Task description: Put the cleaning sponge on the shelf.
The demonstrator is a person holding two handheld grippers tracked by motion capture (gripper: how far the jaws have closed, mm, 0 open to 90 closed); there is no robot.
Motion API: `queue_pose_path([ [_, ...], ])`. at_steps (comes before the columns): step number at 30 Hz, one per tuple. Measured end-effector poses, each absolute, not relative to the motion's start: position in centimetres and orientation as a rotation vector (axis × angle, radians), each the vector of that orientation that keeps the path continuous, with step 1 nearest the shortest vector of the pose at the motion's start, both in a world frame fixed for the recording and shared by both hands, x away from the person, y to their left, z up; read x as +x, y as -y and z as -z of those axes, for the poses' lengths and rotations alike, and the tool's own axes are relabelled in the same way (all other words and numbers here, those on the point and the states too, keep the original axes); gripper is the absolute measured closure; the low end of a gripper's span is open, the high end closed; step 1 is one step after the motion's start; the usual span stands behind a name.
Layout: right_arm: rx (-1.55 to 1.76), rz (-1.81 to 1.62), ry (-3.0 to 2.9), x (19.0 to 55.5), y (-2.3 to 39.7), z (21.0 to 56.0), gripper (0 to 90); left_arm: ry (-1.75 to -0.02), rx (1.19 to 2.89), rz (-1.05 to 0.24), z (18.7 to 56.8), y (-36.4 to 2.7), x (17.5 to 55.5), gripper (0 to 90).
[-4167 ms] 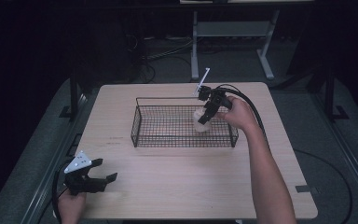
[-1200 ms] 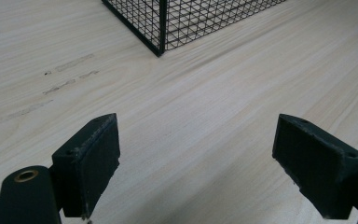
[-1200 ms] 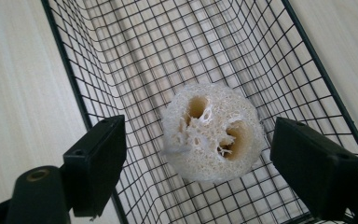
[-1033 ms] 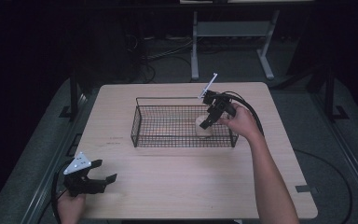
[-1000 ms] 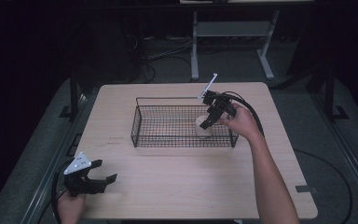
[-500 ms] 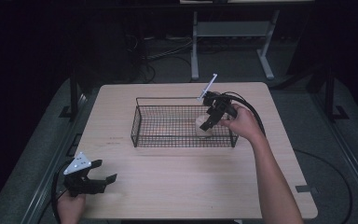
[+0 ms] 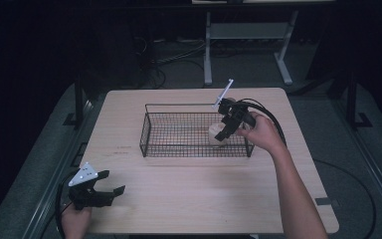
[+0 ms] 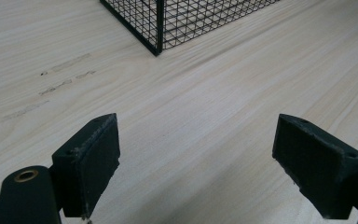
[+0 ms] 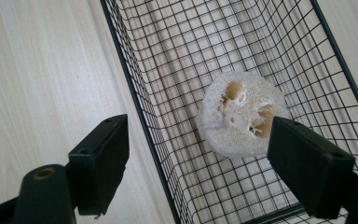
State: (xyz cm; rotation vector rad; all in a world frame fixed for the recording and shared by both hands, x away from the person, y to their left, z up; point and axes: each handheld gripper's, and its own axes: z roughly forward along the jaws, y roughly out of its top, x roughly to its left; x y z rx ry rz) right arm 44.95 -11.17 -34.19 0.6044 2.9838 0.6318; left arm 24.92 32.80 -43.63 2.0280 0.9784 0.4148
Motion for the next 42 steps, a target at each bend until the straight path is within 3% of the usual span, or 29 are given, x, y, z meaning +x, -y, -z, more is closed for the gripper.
queue_pose_path([
  [42, 0.527, -0.677, -2.977, 39.7, 12.1, 34.3, 15.9, -0.976, 2.036, -0.417, 43.7, -32.6, 25.0, 13.7],
])
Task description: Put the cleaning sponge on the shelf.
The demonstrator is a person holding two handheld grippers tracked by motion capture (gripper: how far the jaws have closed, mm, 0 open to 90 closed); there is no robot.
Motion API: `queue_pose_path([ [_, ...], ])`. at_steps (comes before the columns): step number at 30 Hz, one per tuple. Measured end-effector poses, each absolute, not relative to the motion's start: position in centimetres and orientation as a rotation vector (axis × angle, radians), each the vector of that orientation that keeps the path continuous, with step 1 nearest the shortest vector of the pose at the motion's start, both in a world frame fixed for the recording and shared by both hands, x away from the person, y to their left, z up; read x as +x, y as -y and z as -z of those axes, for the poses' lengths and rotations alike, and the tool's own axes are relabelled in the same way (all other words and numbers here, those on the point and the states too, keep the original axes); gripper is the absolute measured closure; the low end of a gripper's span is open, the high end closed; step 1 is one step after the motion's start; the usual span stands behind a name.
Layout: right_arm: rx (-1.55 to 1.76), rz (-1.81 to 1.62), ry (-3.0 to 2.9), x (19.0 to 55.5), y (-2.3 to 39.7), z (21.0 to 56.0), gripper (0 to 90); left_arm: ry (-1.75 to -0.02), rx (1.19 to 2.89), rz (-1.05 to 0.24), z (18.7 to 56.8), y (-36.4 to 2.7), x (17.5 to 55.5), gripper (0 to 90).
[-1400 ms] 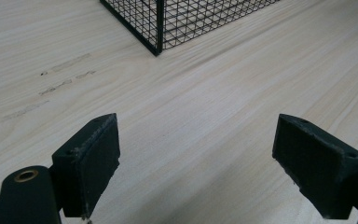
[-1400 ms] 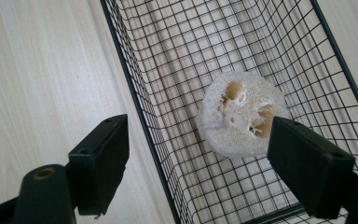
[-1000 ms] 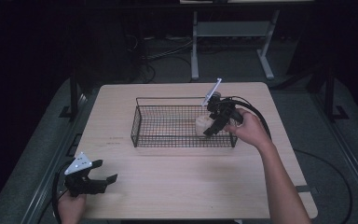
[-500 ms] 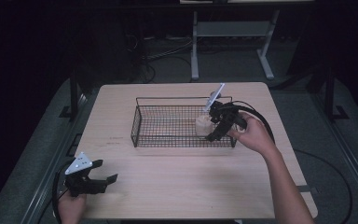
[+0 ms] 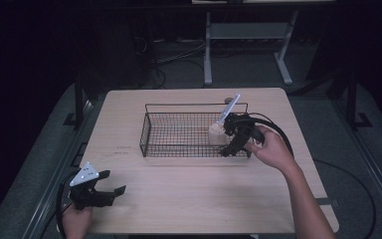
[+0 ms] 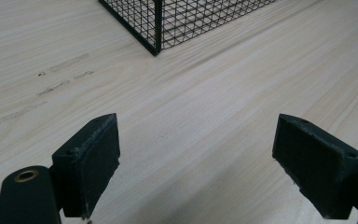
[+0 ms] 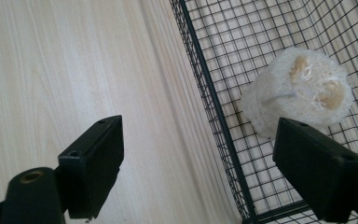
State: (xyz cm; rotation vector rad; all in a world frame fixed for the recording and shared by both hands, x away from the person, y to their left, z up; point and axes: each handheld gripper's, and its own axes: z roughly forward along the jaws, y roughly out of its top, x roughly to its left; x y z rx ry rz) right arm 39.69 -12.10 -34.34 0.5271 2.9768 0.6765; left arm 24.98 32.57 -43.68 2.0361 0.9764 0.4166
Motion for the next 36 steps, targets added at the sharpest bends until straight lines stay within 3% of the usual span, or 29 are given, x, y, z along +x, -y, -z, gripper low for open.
queue_pose_path([
  [36, 0.472, -0.722, -3.009, 35.9, 12.8, 35.9, 14.6, -0.98, 2.035, -0.421, 43.7, -32.7, 25.0, 13.7],
])
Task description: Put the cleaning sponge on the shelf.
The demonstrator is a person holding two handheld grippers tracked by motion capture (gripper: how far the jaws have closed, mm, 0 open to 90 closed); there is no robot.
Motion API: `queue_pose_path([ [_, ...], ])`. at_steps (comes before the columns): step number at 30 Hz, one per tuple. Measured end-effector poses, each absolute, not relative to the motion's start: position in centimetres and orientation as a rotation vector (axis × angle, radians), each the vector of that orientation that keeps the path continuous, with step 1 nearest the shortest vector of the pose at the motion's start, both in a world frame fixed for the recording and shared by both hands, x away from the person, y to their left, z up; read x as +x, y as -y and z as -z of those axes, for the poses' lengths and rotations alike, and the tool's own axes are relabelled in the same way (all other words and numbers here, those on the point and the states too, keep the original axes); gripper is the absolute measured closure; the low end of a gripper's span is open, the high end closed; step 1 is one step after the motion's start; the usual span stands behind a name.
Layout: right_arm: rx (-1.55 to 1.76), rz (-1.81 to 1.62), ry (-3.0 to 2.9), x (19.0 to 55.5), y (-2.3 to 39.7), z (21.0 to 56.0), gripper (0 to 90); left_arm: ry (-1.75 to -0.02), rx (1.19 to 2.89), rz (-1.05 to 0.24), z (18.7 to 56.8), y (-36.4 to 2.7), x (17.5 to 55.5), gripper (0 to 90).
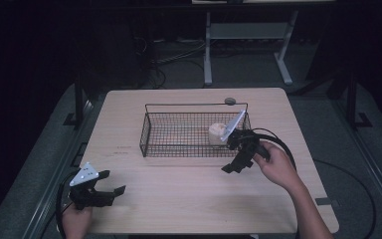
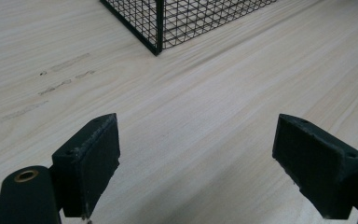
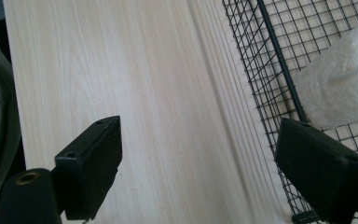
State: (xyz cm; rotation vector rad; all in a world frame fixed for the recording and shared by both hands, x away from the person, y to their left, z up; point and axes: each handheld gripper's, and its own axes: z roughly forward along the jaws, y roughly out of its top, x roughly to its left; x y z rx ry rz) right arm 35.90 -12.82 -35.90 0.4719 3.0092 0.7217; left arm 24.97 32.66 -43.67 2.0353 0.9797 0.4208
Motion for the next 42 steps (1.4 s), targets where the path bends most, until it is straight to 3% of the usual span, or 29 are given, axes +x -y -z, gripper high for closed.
queue_pose_path([
  [42, 0.533, -0.701, -3.036, 32.1, 15.5, 40.6, 14.5, -0.976, 2.038, -0.423, 43.7, -32.5, 25.0, 13.7],
])
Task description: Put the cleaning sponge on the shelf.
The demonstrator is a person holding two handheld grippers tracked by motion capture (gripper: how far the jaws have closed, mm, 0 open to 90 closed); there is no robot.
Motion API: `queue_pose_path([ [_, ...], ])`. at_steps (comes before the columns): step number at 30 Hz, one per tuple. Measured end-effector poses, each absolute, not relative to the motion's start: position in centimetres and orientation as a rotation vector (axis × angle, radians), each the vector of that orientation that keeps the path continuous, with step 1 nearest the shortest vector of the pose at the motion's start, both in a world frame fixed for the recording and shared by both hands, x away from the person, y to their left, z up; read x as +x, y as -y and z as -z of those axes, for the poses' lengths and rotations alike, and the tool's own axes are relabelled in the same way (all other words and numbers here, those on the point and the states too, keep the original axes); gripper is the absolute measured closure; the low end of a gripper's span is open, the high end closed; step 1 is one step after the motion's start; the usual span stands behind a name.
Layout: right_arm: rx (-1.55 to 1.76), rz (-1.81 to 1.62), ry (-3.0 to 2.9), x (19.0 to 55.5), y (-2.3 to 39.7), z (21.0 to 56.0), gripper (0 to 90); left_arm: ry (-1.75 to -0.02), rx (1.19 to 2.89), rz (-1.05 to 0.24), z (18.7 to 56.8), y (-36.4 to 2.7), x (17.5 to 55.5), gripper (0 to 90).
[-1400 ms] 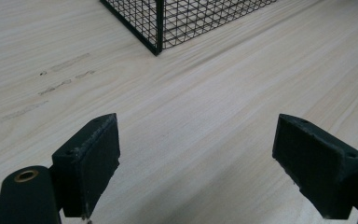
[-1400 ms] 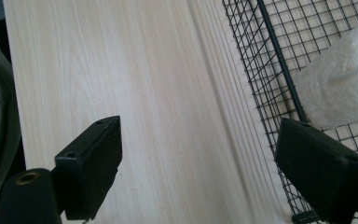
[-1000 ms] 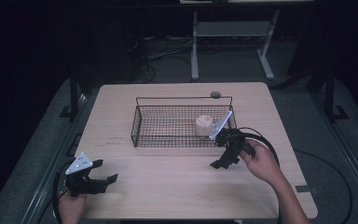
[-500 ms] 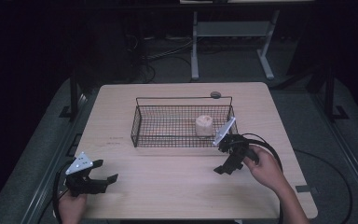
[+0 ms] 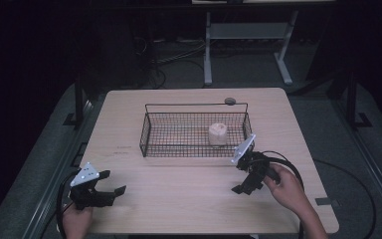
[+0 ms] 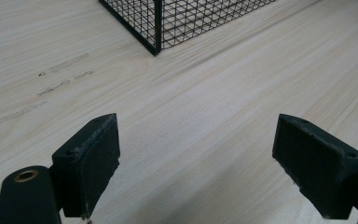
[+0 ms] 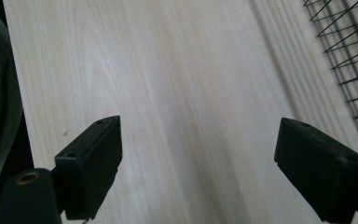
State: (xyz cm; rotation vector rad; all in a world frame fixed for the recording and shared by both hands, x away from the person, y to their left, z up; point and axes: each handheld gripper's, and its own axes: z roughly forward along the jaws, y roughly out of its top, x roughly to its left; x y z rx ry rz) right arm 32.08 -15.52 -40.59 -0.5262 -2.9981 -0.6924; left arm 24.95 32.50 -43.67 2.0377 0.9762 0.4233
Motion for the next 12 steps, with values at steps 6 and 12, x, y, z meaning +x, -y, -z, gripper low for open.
queue_pose_path([
  [6, -0.526, 0.723, 2.999, 31.5, 15.7, 41.1, 14.6, -0.979, 2.039, -0.422, 43.7, -32.4, 24.9, 13.7],
  [12, -0.516, 0.785, 3.058, 30.1, 15.6, 40.0, 14.5, -0.98, 2.039, -0.429, 43.6, -32.4, 25.0, 13.7],
])
